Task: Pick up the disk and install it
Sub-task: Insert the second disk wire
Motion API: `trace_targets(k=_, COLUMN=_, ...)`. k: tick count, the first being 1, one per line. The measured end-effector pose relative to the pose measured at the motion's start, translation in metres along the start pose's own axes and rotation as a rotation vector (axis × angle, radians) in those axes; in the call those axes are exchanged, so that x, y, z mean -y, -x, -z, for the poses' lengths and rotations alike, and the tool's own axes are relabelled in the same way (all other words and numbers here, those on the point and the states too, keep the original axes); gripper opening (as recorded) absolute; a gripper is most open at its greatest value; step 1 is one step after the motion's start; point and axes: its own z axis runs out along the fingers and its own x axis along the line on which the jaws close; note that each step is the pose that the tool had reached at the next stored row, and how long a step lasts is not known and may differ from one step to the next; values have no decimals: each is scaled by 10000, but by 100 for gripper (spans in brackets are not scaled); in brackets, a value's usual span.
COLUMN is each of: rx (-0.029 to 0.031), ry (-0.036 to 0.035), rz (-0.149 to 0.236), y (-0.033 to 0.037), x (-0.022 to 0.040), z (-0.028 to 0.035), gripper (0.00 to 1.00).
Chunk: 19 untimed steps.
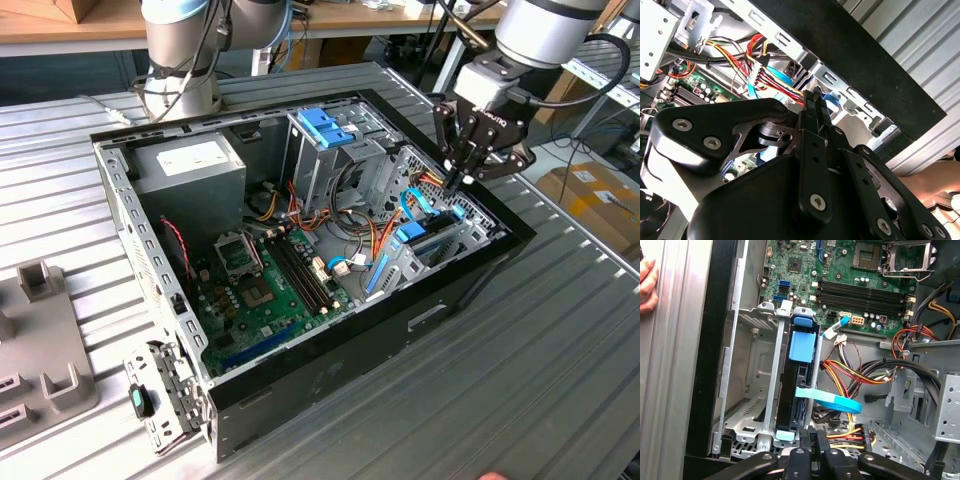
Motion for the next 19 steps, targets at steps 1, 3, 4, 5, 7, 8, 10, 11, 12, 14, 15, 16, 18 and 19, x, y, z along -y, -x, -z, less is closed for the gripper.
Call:
trace_targets(k=1, rx=-1, ry=-5, rz=0, y=-1, x=-14, z=-1, gripper=16)
trace_targets(k=3, rx=-1, ry=-13, rz=-1, y=-2, x=-38, z=-5, gripper=16)
trace_targets(k=4, rx=-3, ry=-16, rz=-1, y=-3, x=-49, z=-6, gripper=16)
trace_targets(k=5, rx=-4, ry=-17, rz=-1, y=-4, x=-57, z=-6, gripper=16)
trace_targets(k=7, rx=-4, ry=-18, rz=0, y=-7, x=-69, z=-9, gripper=16)
trace_targets(k=8, rx=-2, ry=-19, rz=0, y=-8, x=-72, z=-11, gripper=16)
trace_targets(k=10, rx=-3, ry=-19, rz=1, y=-11, x=-74, z=-12, gripper=16)
trace_targets(k=11, rx=-2, ry=-19, rz=0, y=-14, x=-75, z=-13, gripper=16)
trace_targets(k=12, rx=-3, ry=-18, rz=0, y=-18, x=-76, z=-14, gripper=16)
trace_targets(k=14, rx=-3, ry=-18, rz=0, y=-31, x=-78, z=-17, gripper=16)
trace_targets(k=15, rx=-3, ry=-18, rz=-1, y=-32, x=-78, z=-17, gripper=16)
trace_targets(k=16, rx=-4, ry=-18, rz=0, y=-33, x=-78, z=-17, gripper=16)
trace_targets(k=18, rx=-3, ry=-18, rz=-1, y=-38, x=-79, z=-18, gripper=16)
trace_targets(k=19, rx=-3, ry=-18, rz=0, y=-44, x=-80, z=-19, gripper=16)
